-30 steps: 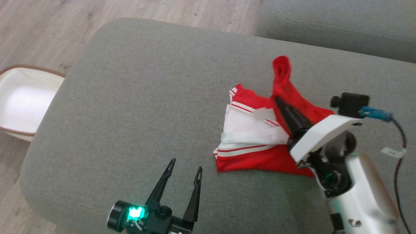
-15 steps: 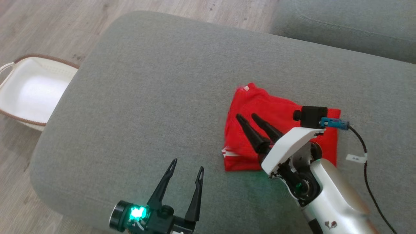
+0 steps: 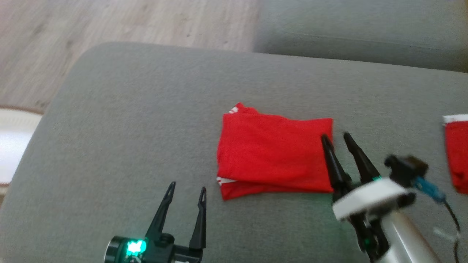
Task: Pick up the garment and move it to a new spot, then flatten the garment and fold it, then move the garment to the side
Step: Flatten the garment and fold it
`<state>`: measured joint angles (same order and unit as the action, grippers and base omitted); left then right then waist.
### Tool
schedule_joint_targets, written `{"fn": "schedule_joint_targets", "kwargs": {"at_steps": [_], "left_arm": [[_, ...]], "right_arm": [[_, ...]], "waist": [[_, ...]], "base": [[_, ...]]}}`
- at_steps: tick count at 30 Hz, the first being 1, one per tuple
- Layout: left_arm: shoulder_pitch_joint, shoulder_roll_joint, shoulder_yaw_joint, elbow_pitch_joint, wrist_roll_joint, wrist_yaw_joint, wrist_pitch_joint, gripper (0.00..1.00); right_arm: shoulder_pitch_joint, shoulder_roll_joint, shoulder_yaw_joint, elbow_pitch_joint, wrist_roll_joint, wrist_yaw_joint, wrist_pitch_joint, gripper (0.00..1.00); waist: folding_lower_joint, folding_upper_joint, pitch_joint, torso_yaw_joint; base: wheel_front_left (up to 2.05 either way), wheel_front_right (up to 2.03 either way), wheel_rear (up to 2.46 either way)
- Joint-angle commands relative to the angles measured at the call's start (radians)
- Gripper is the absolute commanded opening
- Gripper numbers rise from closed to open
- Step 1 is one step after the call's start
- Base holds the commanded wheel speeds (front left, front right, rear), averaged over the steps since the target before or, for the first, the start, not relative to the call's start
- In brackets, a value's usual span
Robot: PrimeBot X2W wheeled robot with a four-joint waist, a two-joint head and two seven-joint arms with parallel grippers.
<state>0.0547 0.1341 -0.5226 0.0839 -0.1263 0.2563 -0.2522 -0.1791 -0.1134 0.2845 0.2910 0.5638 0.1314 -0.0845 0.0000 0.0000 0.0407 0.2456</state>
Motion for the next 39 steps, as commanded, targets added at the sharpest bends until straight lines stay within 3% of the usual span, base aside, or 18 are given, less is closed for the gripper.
{"fn": "schedule_joint_targets", "kwargs": {"at_steps": [1,5,9,17,39], "left_arm": [[-0.015,-0.009,0.045,-0.042,-0.014,0.008,-0.010,1.00],[0.006,-0.014,0.071,-0.066,-0.020,0.015,-0.010,1.00],[0.028,-0.019,0.089,-0.087,-0.020,0.012,-0.010,1.00],[0.074,-0.027,0.114,-0.085,-0.019,-0.008,-0.010,1.00],[0.104,-0.054,0.171,-0.051,-0.003,-0.064,-0.010,1.00]], "right_arm": [[0.003,-0.013,0.007,-0.038,-0.028,-0.001,-0.040,1.00],[0.088,-0.032,-0.028,-0.045,-0.072,-0.001,-0.140,1.00],[0.166,-0.048,-0.091,-0.046,-0.153,-0.001,-0.174,1.00],[0.326,0.006,-0.183,-0.133,-0.305,-0.001,-0.177,1.00],[0.391,0.055,-0.204,-0.181,-0.383,-0.001,-0.177,1.00]], "waist": [[0.0000,0.0000,-0.034,-0.046],[0.0000,0.0000,-0.049,-0.089],[0.0000,0.0000,-0.064,-0.113],[0.0000,0.0000,-0.101,-0.127],[0.0000,0.0000,-0.128,-0.155]], "base": [[0.00,0.00,0.00],[0.00,0.00,0.00],[0.00,0.00,0.00],[0.00,0.00,0.00],[0.00,0.00,0.00]]}}
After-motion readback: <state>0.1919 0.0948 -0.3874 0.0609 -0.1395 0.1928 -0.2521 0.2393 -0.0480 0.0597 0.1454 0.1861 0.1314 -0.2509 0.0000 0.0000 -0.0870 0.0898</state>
